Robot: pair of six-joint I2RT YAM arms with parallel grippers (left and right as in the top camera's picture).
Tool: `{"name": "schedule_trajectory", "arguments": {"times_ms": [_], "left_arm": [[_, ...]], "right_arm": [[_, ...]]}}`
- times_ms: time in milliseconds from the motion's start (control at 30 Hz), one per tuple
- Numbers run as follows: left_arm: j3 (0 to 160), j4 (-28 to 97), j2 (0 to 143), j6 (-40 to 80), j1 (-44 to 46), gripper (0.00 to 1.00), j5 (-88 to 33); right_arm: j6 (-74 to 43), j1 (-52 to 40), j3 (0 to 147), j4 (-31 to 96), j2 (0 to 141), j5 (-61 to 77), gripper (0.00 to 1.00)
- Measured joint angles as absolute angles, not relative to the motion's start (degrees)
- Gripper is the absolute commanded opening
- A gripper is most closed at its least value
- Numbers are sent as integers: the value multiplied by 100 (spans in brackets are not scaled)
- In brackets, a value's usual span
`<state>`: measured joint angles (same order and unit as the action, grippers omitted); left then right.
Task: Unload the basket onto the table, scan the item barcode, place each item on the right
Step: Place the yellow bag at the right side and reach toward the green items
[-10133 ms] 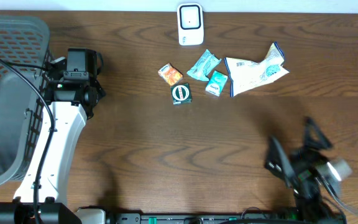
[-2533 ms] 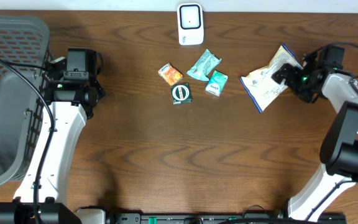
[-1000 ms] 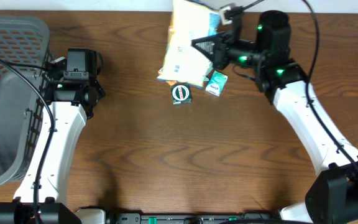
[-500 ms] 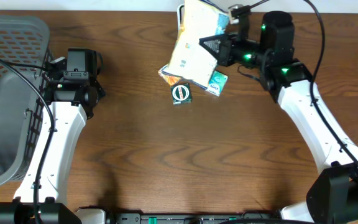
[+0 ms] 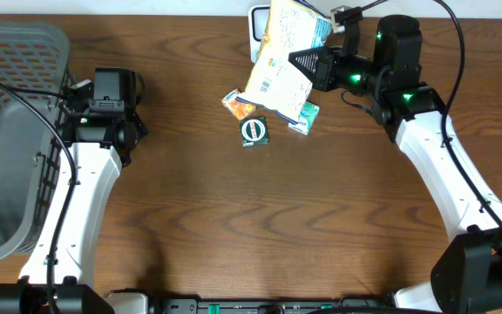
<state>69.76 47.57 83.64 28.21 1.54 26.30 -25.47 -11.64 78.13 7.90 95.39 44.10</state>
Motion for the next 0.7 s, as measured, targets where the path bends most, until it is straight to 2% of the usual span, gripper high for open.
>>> {"name": "schedule_trajectory", "arguments": {"times_ms": [267,433,700], "left_arm": [[6976,4759,8364,2821,154,98,2630],[6976,4759,8364,2821,154,98,2630],[6976,4759,8364,2821,154,98,2630]], "right_arm": [[-2547,-1164,7815,1004,9539,4318,1],[-2488,-1164,7815,1531,9539,3787,1],[-2001,-1170,7808,2720,9539,1236,1]]}}
